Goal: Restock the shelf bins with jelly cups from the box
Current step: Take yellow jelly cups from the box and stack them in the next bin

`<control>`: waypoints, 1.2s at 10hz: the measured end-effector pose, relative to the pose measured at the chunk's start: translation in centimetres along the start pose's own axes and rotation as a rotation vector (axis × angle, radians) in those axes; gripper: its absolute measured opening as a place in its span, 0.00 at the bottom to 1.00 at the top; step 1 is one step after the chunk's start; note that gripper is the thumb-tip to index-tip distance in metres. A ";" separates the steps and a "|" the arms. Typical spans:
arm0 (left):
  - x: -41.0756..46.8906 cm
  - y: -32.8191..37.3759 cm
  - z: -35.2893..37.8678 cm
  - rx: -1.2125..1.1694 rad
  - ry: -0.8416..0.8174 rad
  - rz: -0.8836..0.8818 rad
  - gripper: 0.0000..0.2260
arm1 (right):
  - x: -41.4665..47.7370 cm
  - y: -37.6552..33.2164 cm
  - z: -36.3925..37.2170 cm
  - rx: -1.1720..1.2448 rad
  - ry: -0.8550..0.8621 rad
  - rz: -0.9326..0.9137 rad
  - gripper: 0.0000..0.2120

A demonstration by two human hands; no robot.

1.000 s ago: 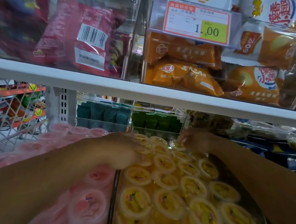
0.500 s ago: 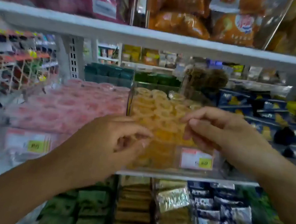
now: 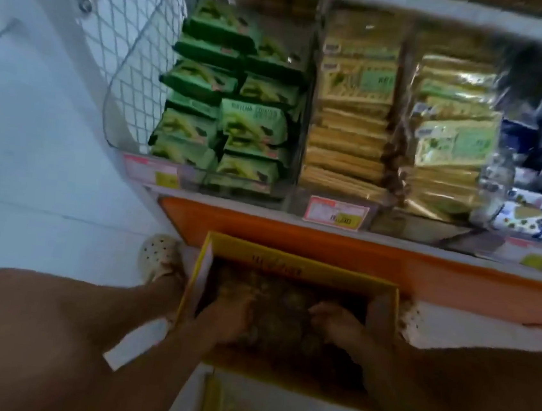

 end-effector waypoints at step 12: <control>7.4 -7.8 6.6 -0.246 -0.081 -0.281 0.16 | 10.2 9.9 10.4 -1.086 -0.333 -0.078 0.32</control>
Point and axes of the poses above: each hand's wrist, its own x-axis towards the middle knuckle, its own z-axis out of the palm, y = z × x, the point moved 5 cm from there along x, towards the middle knuckle, and after that the axes turned 11 degrees about -z, right-handed, at the moved point
